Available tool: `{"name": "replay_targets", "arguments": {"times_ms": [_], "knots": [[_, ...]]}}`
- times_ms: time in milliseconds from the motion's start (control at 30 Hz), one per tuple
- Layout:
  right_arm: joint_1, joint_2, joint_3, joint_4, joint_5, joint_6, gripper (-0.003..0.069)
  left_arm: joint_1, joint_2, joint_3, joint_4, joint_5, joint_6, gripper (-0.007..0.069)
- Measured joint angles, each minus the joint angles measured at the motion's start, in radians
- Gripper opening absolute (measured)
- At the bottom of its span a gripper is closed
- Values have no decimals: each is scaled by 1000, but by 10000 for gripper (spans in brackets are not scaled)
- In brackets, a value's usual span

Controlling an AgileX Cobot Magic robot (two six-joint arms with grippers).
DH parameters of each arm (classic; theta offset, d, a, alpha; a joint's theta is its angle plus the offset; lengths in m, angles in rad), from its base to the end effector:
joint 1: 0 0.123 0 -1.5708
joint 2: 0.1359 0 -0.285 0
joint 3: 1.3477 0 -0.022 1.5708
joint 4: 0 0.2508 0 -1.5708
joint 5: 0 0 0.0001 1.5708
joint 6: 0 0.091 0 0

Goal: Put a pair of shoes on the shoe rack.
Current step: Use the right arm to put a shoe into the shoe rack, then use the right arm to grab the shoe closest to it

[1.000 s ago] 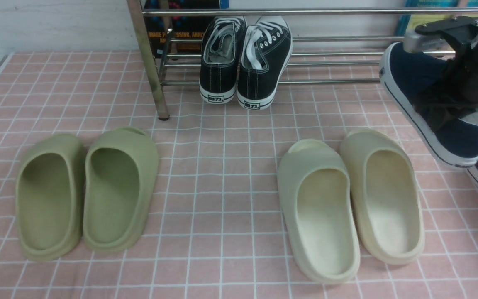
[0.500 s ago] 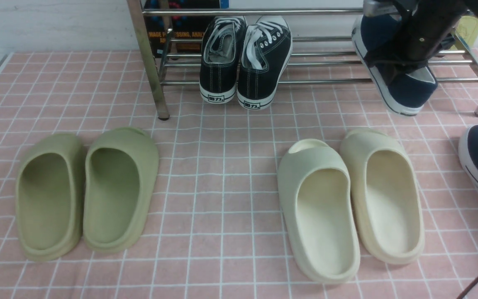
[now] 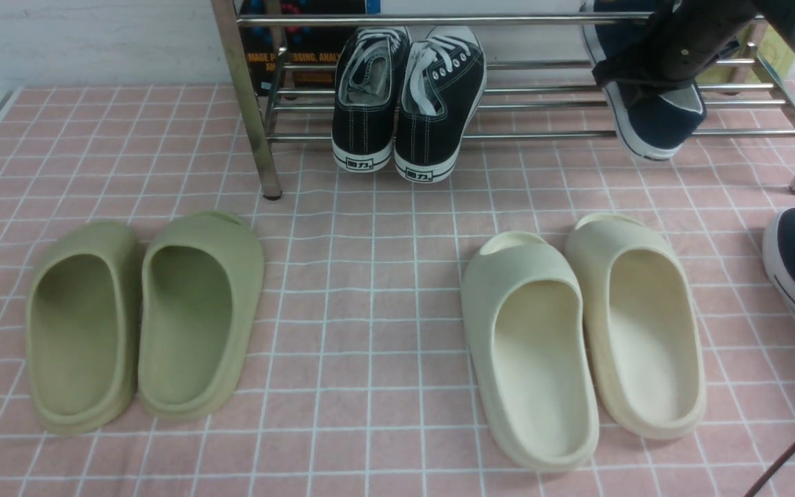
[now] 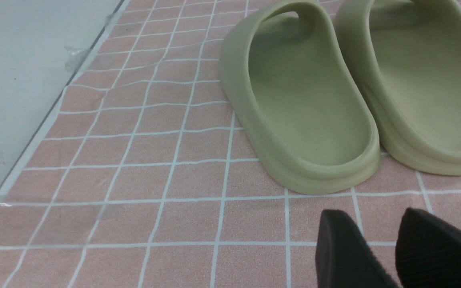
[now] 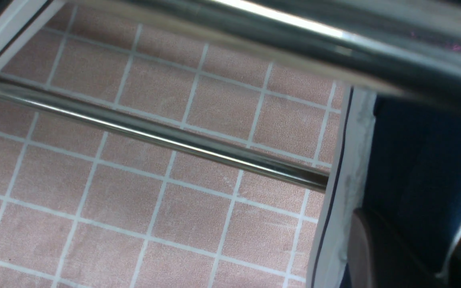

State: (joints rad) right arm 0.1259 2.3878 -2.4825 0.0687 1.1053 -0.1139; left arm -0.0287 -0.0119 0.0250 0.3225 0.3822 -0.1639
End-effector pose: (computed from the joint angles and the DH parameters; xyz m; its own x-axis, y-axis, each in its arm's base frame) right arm 0.5249 0.0721 0.2827 -0.7746 -0.1815 -0.6058 -0.2271 0.9739 -0.0014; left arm 0.0525 0.0093 0.1728 -0.2948 0.1439 -0.9446 -0.0449 0.9854 0.1641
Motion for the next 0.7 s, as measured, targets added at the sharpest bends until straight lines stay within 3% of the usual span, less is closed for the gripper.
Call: {"name": "replay_targets", "arguments": {"times_ms": [100,267,367,567,700], "knots": [[0,0,0,0,5,0,146,0,0,0,0,0,0,237],[-1,-27,-5,-2,95,0,369,0,0,0,0,0,0,237],[-1,-68,-7,-4,139,0,444,0,0,0,0,0,0,237],[-1,-247,132,-4,140,14,473,0,0,0,0,1,0,237],[-5,-461,419,-28,139,18,461,0,0,0,0,1,0,237]]}}
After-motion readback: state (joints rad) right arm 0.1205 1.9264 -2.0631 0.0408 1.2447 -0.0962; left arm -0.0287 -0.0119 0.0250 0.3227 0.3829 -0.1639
